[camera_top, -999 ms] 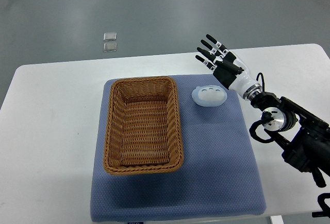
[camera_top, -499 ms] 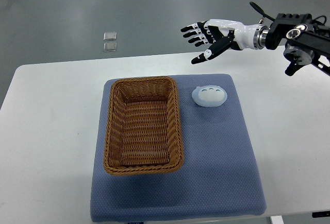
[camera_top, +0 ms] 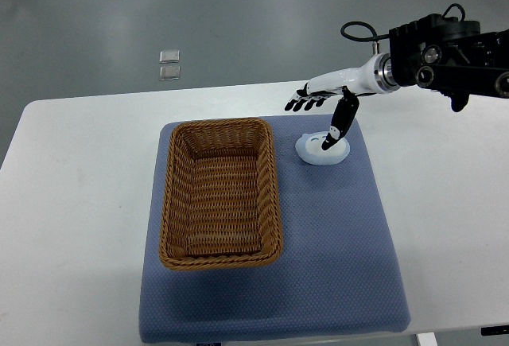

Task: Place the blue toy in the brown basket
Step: 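Lower the right hand onto the pale blue toy and close fingers, then carry the held toy with the right hand over the wicker basket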

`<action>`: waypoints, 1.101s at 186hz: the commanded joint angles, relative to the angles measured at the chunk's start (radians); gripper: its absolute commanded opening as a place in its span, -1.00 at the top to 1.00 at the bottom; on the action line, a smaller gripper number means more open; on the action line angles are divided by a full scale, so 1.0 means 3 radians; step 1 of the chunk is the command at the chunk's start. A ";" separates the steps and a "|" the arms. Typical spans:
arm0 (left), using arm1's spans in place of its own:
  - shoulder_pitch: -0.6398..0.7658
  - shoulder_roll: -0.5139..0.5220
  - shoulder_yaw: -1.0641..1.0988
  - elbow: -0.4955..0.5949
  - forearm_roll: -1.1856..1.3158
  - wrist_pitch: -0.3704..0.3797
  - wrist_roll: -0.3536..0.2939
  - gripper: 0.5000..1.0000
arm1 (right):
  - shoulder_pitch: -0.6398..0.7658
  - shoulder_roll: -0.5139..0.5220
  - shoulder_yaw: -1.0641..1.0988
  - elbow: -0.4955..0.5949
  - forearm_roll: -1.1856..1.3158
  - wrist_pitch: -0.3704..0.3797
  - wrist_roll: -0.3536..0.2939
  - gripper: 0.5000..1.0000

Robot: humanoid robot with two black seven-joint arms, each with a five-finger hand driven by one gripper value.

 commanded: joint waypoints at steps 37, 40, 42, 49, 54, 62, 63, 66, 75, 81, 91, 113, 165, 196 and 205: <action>0.0000 0.0000 -0.0008 0.0005 -0.0008 0.0000 0.0000 -1.00 | -0.0250 0.0126 -0.0003 -0.0132 -0.0065 -0.0244 -0.0026 -0.69; 0.0000 0.0000 -0.0008 0.0005 -0.0008 0.0000 0.0000 -1.00 | -0.0281 0.0126 -0.0003 -0.0157 -0.0080 -0.0264 -0.0041 -0.69; 0.0000 0.0000 -0.0008 0.0005 -0.0008 0.0000 0.0000 -1.00 | -0.0291 0.0131 -0.0003 -0.0167 -0.0080 -0.0274 -0.0046 -0.69; 0.0000 0.0000 -0.0008 0.0005 -0.0008 0.0000 0.0000 -1.00 | -0.0327 0.0147 -0.0003 -0.0198 -0.0100 -0.0300 -0.0057 -0.69; 0.0000 0.0000 -0.0008 0.0005 -0.0008 0.0000 0.0000 -1.00 | -0.0352 0.0172 -0.0003 -0.0234 -0.0111 -0.0325 -0.0062 -0.69; 0.0000 0.0000 -0.0008 0.0010 -0.0008 0.0000 0.0000 -1.00 | -0.0398 0.0203 -0.0008 -0.0290 -0.0146 -0.0351 -0.0067 -0.69; 0.0000 0.0000 -0.0008 0.0010 -0.0008 0.0000 0.0000 -1.00 | -0.0398 0.0203 -0.0008 -0.0290 -0.0147 -0.0351 -0.0067 -0.69; 0.0000 0.0000 -0.0008 0.0010 -0.0008 0.0000 0.0000 -1.00 | -0.0424 0.0213 -0.0008 -0.0321 -0.0162 -0.0366 -0.0072 -0.69; 0.0000 0.0000 -0.0008 0.0010 -0.0008 0.0000 0.0000 -1.00 | -0.0490 0.0239 -0.0003 -0.0377 -0.0187 -0.0382 -0.0072 -0.69; 0.0000 0.0000 -0.0013 0.0015 -0.0008 0.0000 0.0000 -1.00 | -0.0526 0.0259 -0.0003 -0.0408 -0.0208 -0.0387 -0.0077 -0.69; 0.0000 0.0000 -0.0013 0.0015 -0.0008 0.0000 0.0000 -1.00 | -0.0572 0.0280 -0.0003 -0.0444 -0.0239 -0.0407 -0.0072 -0.69; 0.0000 0.0000 -0.0013 0.0025 -0.0008 0.0005 0.0000 -1.00 | -0.0675 0.0321 -0.0003 -0.0459 -0.0274 -0.0525 -0.0077 -0.66; 0.0000 0.0000 -0.0003 0.0020 -0.0008 0.0005 0.0006 -1.00 | -0.0802 0.0408 -0.0008 -0.0577 -0.0290 -0.0663 -0.0077 0.06; 0.0005 0.0000 -0.0003 0.0031 -0.0008 0.0005 0.0000 -1.00 | -0.0813 0.0402 -0.0003 -0.0612 -0.0387 -0.0688 -0.0077 1.00; 0.0005 0.0000 -0.0003 0.0031 -0.0008 0.0005 0.0005 -1.00 | -0.0792 0.0367 -0.0008 -0.0612 -0.0397 -0.0668 -0.0077 1.00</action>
